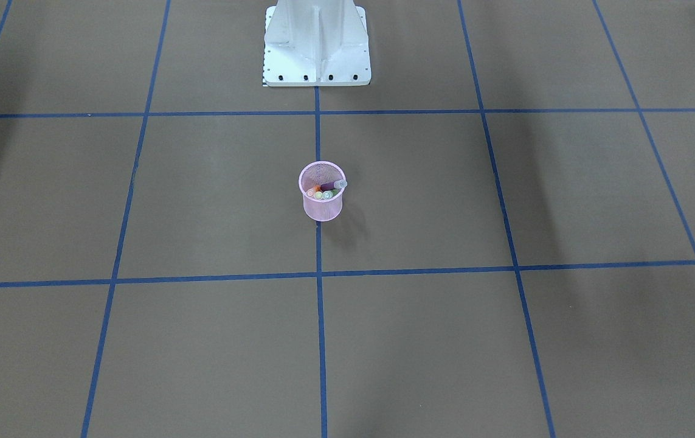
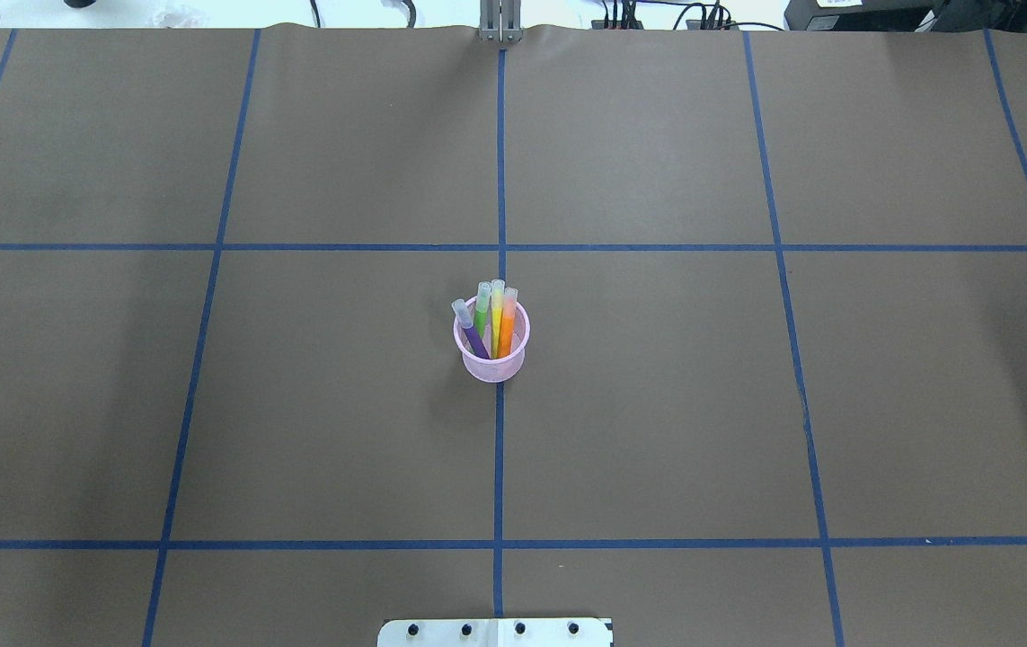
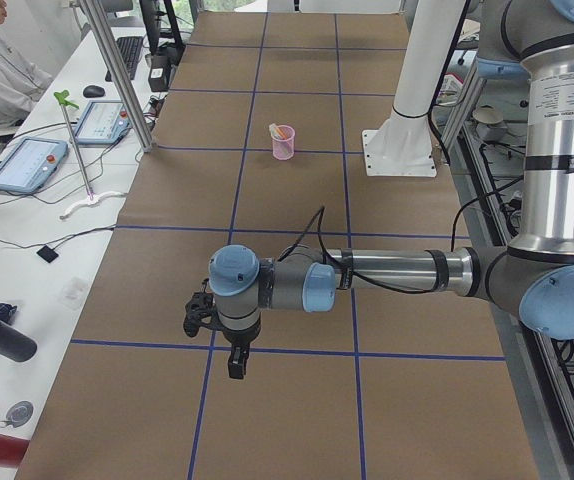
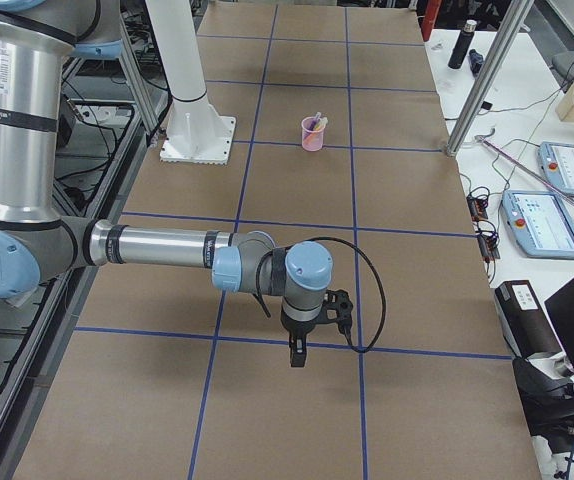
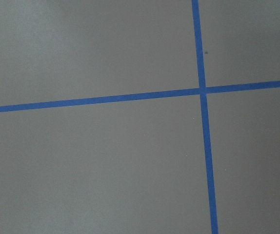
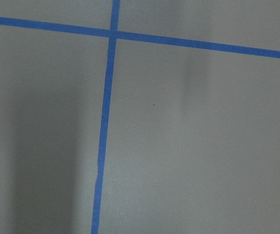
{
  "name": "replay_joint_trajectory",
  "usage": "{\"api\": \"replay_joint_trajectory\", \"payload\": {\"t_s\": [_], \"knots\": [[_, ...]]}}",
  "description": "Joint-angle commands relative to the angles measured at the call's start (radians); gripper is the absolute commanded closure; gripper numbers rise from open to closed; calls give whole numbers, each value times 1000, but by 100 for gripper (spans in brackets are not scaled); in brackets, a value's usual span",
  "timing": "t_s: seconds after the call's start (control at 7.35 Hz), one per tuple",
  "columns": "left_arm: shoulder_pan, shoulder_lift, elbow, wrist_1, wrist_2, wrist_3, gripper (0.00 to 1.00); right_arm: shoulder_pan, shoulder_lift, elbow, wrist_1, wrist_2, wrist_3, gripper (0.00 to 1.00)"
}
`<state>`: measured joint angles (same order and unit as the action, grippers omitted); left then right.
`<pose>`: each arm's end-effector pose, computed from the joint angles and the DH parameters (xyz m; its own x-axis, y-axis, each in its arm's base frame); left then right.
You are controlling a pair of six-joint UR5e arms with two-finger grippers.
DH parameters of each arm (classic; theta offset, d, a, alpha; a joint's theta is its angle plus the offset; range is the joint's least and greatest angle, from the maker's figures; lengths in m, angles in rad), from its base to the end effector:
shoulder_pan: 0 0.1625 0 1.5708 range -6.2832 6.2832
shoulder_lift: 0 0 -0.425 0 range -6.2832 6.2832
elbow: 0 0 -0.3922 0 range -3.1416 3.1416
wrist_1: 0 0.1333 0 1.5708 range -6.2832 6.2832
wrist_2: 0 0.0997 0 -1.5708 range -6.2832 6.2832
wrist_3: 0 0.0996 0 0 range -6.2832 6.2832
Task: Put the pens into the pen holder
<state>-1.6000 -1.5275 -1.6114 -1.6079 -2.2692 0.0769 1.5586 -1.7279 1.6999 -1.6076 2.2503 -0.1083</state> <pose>-0.0831 -0.4738 0.6610 0.7662 0.0765 -0.6381 -0.0298 0.9960 0.0837 0.0656 -0.4209 0.6770 0.7724 -0.0768 0.6304 0.0962 0.9954 0.0034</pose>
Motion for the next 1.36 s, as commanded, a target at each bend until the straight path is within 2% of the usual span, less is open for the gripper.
{"api": "replay_joint_trajectory", "payload": {"t_s": [0.0, 1.22], "knots": [[0, 9, -4, -1, -1, 0, 0, 0, -10, 0, 0, -20, -5, 0], [0, 18, -4, -1, -4, 1, 0, 0, -7, 9, 0, -29, -2, 0]]}}
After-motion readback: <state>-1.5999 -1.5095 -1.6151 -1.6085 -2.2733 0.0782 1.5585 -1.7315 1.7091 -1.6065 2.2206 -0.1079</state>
